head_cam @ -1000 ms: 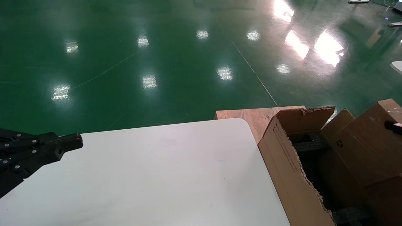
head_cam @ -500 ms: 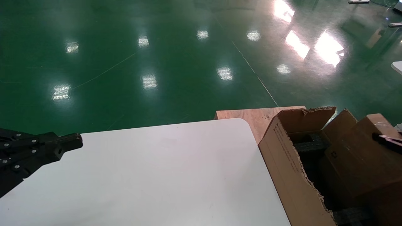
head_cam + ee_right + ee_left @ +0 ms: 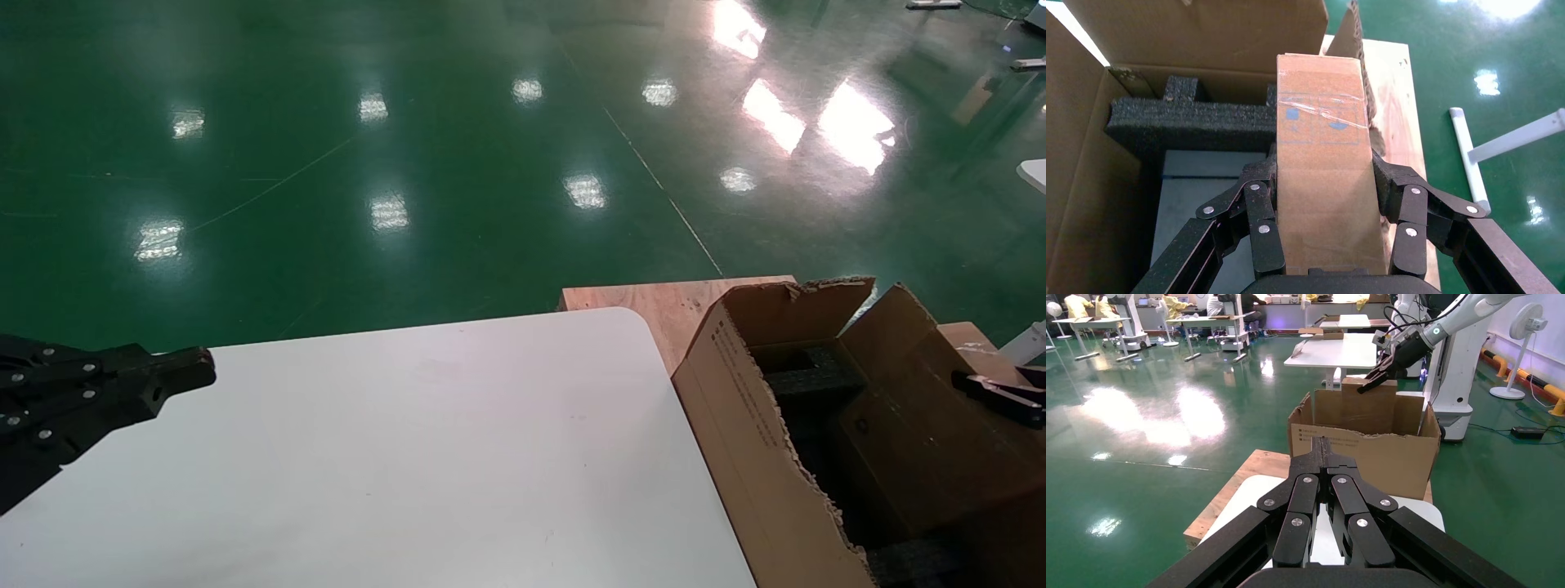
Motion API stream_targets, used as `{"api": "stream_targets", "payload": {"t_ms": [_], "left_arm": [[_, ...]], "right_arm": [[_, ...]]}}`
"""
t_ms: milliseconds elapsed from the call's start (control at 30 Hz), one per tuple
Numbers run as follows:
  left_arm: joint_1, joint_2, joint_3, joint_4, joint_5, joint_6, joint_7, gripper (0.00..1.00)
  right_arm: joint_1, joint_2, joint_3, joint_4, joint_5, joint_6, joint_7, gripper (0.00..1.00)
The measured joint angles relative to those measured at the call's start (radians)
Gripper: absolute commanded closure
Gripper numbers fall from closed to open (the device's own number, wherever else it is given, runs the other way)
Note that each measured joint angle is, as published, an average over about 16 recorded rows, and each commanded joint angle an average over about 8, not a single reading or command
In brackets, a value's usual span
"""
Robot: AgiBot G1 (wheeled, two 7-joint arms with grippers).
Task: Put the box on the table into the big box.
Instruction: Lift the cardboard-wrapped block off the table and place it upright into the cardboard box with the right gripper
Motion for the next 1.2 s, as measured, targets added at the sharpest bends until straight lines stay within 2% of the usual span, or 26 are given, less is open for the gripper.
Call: {"api": "stream_targets", "payload": {"t_ms": [667, 933, 1200], "left_arm": [[0.000, 0.000, 0.000, 0.000, 0.000, 0.000, 0.000, 1.00], [0.000, 0.000, 0.000, 0.000, 0.000, 0.000, 0.000, 1.00], [0.000, 0.000, 0.000, 0.000, 0.000, 0.000, 0.000, 1.00]], "right_arm": [[-0.019, -0.036, -0.088, -0.037, 0.065, 0.012, -0.015, 1.00], [-0.002, -0.035, -0.068, -0.049, 0.064, -0.012, -0.039, 1.00], [0.004, -0.001, -0.015, -0.026, 0.020, -0.040, -0.031, 1.00]]}}
